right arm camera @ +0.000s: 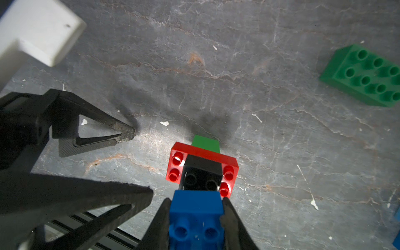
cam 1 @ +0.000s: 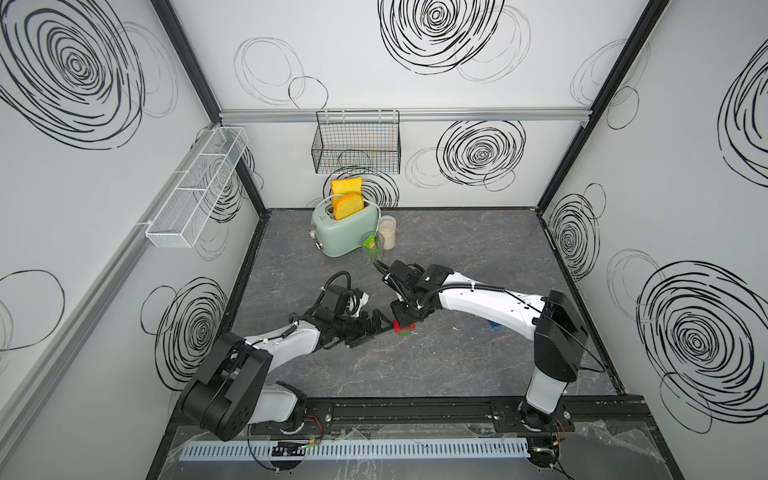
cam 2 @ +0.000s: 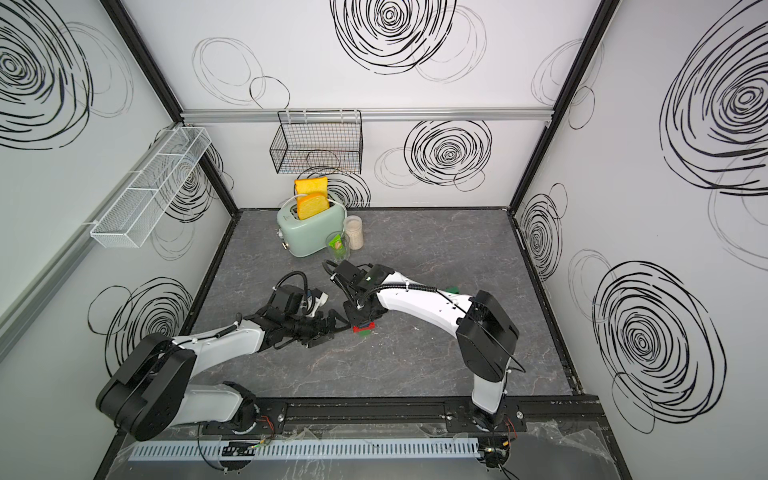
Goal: Assemble the letter f with lego
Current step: Assemble the lego brick with the lego brick.
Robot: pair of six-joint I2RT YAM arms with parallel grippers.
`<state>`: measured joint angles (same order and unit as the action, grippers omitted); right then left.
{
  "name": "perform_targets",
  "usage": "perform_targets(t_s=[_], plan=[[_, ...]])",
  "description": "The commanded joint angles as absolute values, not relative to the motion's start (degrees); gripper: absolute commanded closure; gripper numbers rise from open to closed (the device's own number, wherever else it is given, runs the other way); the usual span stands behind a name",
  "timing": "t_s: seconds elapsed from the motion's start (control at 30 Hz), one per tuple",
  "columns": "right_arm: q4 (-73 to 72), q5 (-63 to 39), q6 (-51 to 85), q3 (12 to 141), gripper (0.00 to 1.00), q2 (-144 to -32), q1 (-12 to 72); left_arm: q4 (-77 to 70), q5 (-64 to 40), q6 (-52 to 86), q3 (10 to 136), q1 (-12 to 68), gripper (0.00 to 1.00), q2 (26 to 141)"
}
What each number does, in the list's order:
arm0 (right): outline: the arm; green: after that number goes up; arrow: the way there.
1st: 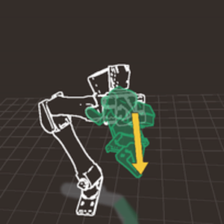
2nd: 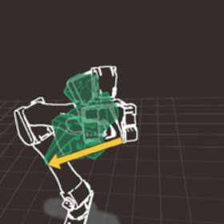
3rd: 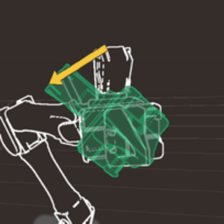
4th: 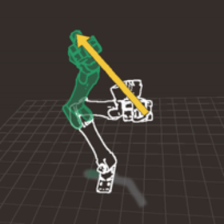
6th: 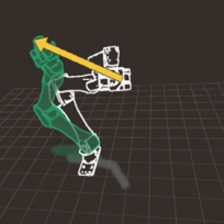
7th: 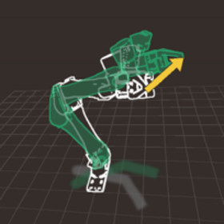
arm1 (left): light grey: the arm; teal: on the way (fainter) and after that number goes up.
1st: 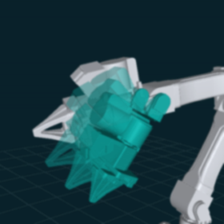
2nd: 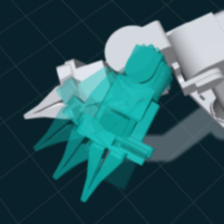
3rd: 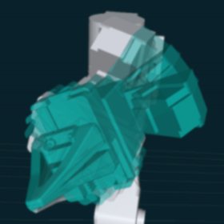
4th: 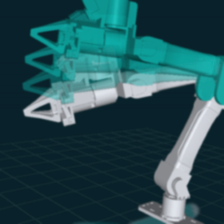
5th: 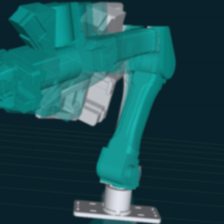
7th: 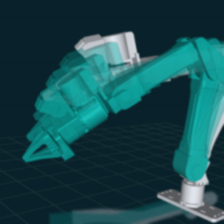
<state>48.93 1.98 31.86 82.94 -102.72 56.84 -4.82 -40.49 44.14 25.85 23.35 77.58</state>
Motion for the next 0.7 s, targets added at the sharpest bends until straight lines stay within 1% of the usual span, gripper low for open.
perform_targets(t_s=[0.0, 0.67], plan=[[47.77, 3.12, 33.36, 82.10, 0.68, -103.27, 57.05, -5.75, -41.27, 44.06, 25.91, 22.81, 0.01, 78.18], [47.11, 4.61, 36.43, 79.76, 0.69, -103.63, 57.30, -3.73, -41.57, 42.98, 25.75, 20.48, 0.00, 77.70]])
